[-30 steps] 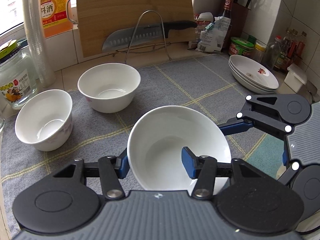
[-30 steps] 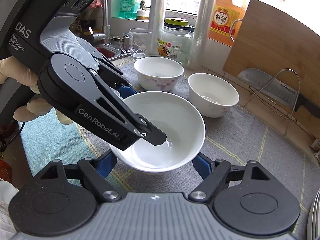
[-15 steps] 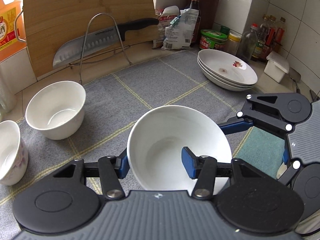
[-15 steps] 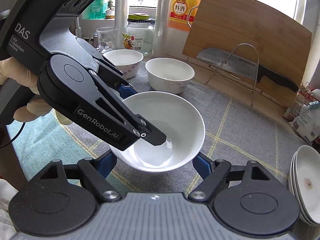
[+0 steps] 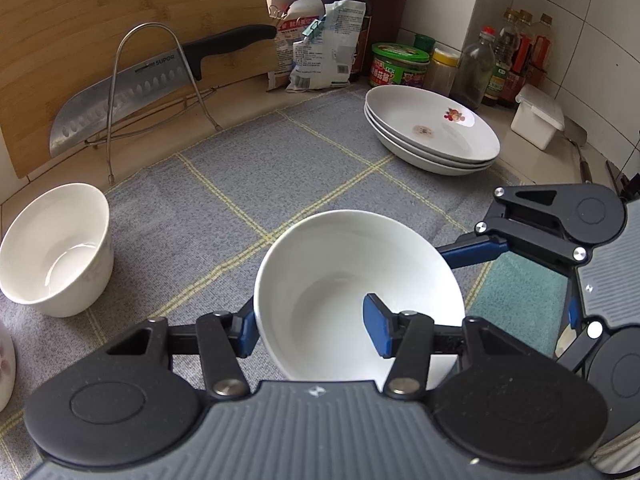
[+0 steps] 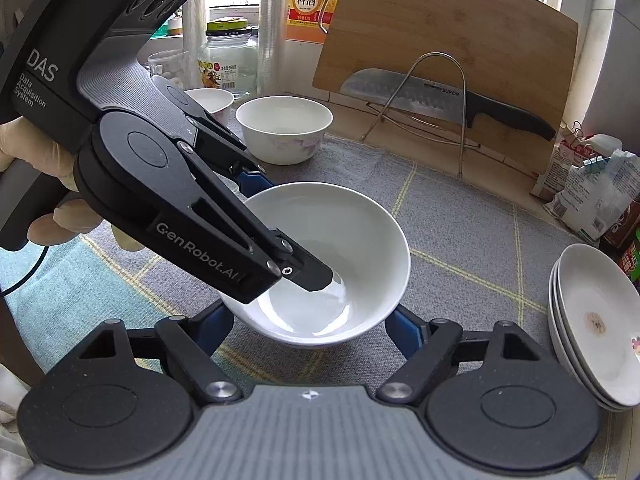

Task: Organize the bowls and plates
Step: 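Lift the white bowl with the left tool and carry it across the mat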

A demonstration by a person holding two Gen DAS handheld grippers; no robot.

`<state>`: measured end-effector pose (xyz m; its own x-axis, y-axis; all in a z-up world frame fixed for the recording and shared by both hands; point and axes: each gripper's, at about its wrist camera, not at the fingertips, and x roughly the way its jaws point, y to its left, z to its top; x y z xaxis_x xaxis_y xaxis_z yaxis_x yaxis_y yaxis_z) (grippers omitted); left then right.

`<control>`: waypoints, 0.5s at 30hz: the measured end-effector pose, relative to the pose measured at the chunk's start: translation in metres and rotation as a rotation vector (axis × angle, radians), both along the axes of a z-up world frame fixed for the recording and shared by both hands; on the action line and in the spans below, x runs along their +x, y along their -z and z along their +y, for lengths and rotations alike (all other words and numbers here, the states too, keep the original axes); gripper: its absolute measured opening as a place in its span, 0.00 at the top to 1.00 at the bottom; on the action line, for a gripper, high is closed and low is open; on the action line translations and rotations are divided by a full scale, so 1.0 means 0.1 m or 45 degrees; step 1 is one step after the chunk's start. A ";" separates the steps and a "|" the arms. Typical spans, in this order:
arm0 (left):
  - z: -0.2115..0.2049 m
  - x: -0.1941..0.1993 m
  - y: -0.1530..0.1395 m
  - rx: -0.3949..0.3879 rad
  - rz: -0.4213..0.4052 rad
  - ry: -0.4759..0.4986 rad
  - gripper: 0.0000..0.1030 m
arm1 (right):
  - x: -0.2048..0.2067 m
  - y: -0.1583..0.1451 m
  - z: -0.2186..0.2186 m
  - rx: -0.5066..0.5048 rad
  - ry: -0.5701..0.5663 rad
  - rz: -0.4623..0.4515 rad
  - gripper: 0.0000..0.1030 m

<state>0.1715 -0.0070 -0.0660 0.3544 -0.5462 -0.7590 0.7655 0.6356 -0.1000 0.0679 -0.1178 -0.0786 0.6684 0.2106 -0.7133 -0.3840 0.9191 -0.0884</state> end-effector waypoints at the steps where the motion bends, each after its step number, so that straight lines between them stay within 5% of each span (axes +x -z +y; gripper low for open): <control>1: -0.01 0.01 0.01 0.001 0.002 0.002 0.50 | 0.00 0.00 -0.01 0.000 0.004 0.003 0.17; 15: -0.07 0.06 0.08 0.010 0.025 0.007 0.50 | 0.06 0.04 -0.03 0.019 0.031 0.044 0.17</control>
